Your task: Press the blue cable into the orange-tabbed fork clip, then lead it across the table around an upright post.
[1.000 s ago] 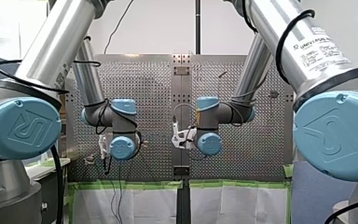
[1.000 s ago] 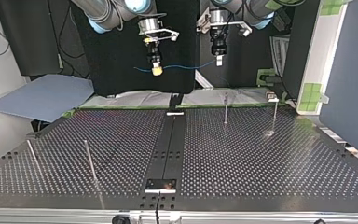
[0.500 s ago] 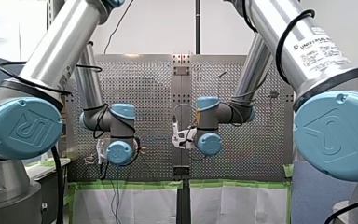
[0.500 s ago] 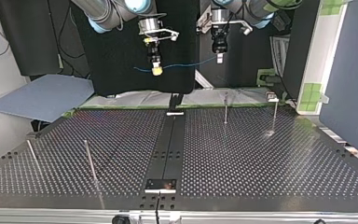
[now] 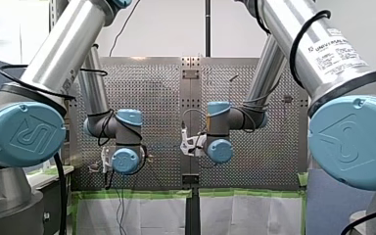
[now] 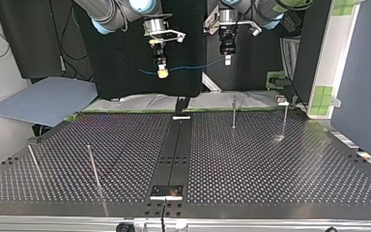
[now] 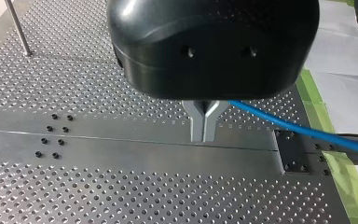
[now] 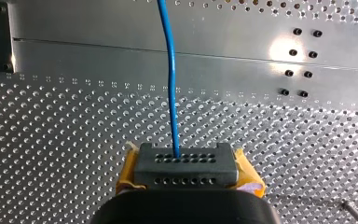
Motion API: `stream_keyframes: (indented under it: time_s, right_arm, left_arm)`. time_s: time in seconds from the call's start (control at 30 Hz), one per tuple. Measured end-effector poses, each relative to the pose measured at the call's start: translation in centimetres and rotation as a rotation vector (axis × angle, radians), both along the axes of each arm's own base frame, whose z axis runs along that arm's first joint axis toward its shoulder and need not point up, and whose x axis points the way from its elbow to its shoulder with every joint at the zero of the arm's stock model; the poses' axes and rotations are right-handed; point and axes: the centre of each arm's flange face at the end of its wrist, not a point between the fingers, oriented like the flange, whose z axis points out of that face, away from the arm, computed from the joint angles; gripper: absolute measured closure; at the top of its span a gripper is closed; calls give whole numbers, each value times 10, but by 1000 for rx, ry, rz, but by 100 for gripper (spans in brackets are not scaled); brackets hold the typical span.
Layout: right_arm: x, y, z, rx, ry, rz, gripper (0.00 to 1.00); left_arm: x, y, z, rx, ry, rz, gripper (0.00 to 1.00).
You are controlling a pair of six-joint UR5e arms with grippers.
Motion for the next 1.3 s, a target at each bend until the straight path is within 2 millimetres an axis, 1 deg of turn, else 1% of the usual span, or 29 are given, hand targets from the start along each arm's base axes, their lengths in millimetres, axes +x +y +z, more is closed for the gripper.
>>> stream_keyframes:
  time_s: [0.13, 0.23, 0.8, 0.9, 0.97, 1.03, 1.13, 1.3]
  right_arm:
    - [7, 3, -6, 8, 15, -2, 100]
    - [9, 4, -17, 21, 31, -18, 100]
    - [-5, 18, -100, 125, 149, -33, 100]
    - [-8, 20, -112, 141, 166, -35, 100]
    - [-8, 19, -114, 146, 167, -39, 100]
    - [-3, 17, -108, 147, 153, -42, 100]
    - [6, 14, -94, 147, 118, -37, 100]
    - [18, 8, -69, 128, 28, -3, 100]
  left_arm:
    - [0, 0, 0, 0, 0, 0, 100]
    - [0, 0, 0, 0, 0, 0, 100]
    - [0, 0, 0, 0, 0, 0, 100]
    - [0, -1, 3, -8, -13, -12, 100]
    - [1, -4, 7, -21, -29, -26, 100]
    - [3, -7, 13, -43, -46, -40, 100]
    - [6, -9, 21, -80, -69, -50, 100]
    - [7, -9, 18, -116, -64, -60, 100]
